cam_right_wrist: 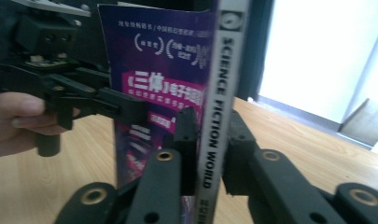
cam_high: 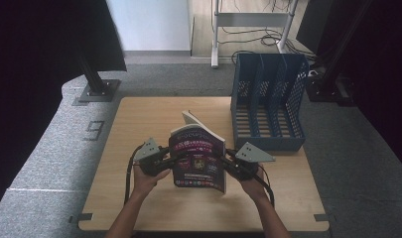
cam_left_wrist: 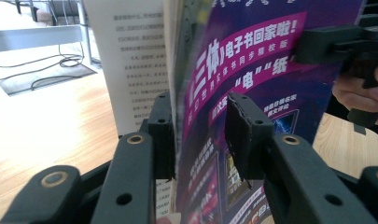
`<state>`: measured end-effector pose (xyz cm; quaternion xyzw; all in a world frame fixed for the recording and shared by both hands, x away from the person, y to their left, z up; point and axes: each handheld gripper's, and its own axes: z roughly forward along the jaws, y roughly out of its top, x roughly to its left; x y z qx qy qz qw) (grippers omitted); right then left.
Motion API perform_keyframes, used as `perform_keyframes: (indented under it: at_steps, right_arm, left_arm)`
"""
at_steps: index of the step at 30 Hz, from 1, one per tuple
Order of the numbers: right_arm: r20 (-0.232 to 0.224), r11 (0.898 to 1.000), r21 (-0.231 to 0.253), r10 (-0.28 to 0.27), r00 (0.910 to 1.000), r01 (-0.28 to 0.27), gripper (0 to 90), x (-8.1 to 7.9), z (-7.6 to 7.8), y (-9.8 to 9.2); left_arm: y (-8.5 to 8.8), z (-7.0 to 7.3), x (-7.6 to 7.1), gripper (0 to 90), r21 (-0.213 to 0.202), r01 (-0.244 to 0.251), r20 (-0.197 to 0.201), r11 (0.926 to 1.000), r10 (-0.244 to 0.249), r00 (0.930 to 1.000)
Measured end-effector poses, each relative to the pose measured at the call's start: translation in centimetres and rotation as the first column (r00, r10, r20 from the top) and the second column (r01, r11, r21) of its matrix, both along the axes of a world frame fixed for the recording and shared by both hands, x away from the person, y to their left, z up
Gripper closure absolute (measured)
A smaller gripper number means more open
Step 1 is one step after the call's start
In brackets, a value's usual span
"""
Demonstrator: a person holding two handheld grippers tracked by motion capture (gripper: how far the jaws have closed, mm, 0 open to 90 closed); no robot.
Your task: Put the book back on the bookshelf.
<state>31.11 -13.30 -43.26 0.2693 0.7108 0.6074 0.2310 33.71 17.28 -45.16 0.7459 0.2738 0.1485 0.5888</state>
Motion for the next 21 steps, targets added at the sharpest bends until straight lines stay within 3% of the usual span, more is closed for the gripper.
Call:
perform_keyframes:
  at_steps: [4, 13, 21]
  right_arm:
    - [0.007, 1.0, 0.0, 0.017, 0.9998, -0.017, 80.8, -0.2, 0.0, -0.2]
    - [0.026, 0.998, -0.003, 0.059, 0.9979, -0.059, 80.9, -0.8, -0.1, -0.5]
    - [0.035, 0.995, 0.0, 0.097, 0.9947, -0.097, 80.8, -0.7, -0.2, -0.8]
  left_arm:
    - [0.3, -0.2, 0.2, 58.0, 0.004, -0.027, -0.016, 0.9996, 0.027, 0.9995]
    - [0.0, -0.3, 0.6, 37.5, 0.002, -0.089, -0.035, 0.996, 0.089, 0.9954]
    - [-0.8, -0.2, 1.1, 31.7, 0.019, -0.059, -0.05, 0.9981, 0.059, 0.997]
